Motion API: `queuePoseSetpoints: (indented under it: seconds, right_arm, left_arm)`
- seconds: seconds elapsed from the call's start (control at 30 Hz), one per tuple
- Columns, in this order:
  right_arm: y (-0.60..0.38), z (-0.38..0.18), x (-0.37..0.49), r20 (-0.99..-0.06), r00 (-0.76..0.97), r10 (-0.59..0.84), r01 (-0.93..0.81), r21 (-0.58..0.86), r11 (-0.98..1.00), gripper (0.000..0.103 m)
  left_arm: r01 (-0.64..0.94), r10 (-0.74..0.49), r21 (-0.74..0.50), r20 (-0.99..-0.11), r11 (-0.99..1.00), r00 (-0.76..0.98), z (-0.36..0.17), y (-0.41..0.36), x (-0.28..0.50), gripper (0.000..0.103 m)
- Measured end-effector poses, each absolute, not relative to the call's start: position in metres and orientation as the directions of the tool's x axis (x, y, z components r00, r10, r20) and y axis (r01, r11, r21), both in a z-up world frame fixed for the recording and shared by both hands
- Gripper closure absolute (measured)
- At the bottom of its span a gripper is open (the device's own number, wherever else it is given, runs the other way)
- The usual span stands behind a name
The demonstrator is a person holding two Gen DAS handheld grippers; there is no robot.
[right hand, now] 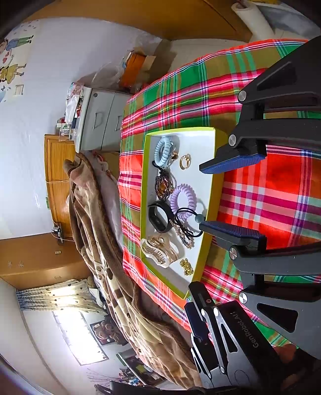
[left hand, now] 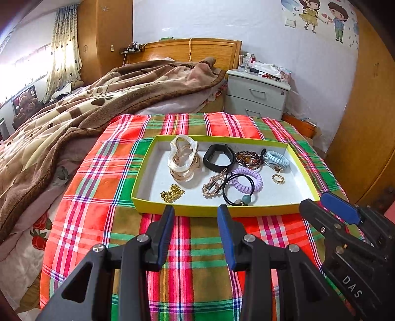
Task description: Organize jewelry
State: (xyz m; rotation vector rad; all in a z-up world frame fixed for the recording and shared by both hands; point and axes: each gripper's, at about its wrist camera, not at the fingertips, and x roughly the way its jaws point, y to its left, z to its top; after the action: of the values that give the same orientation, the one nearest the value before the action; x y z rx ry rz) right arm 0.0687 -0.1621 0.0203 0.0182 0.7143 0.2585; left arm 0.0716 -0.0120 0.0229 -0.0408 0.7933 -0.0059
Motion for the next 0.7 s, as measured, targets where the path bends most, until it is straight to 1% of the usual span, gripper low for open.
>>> queuePoseSetpoints:
  seconds: [0.7]
  right_arm:
    - [-0.1634,0.0194,0.0703,-0.645,0.725,0.240,-0.225,0.108,0.968,0.063]
  left_arm:
    - [-0.015,-0.024,-0.048,-0.719,0.999,0.695,0.0213,-0.0110,0.0719,0.065]
